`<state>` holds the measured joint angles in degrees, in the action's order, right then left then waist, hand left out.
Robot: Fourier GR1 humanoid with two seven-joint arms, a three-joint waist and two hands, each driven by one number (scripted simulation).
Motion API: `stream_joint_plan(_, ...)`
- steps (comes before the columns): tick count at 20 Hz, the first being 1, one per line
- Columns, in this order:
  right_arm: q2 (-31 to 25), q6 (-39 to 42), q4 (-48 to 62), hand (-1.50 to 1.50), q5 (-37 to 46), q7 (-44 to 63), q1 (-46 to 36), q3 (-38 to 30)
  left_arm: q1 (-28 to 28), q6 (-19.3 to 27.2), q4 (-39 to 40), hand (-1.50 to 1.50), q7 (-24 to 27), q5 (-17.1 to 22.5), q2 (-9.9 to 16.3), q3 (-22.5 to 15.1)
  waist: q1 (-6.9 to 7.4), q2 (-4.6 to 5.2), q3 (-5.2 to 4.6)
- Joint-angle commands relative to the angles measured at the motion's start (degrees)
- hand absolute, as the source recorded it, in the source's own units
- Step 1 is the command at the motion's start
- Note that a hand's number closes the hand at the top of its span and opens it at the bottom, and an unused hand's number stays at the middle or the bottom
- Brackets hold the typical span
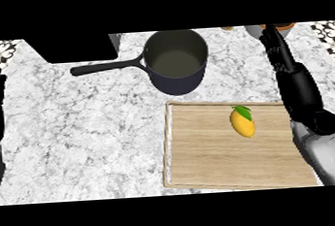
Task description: Pick the lemon from the tray and place it in the pot
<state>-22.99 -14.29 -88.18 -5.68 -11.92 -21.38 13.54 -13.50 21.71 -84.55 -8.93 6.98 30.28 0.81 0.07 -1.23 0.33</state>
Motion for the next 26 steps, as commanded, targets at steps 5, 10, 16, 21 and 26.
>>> stream_joint_plan(5,-5.2,25.9,15.3,1.50,-12.7,-8.4,-7.4,-3.7,-3.4,-3.9,-5.3,0.00,-0.2,4.8,-5.5,-2.9,3.44,2.79,-0.06)
stream_joint_plan(10,-10.0,27.3,30.2,-1.50,-2.4,-23.5,-8.4,-3.6,-3.2,-5.2,-5.1,0.00,-1.3,7.5,-9.5,-5.0,3.81,3.15,-0.01)
stream_joint_plan(16,-12.4,39.9,43.1,-1.50,-1.3,-42.8,-14.2,-5.3,0.3,-8.0,-5.1,0.00,1.6,8.3,-9.1,-4.2,3.33,2.41,-0.14)
stream_joint_plan(21,-17.8,46.7,41.8,-1.50,3.5,-39.9,-19.7,-0.6,-0.5,-6.1,-6.0,0.00,-1.7,7.7,-9.2,-3.3,1.56,1.55,-0.29)
stream_joint_plan(26,-21.5,48.1,38.2,-1.50,13.3,-36.0,-22.1,9.9,-0.4,-7.0,-5.3,0.00,-0.2,7.1,-8.3,-2.8,1.86,1.70,-0.38)
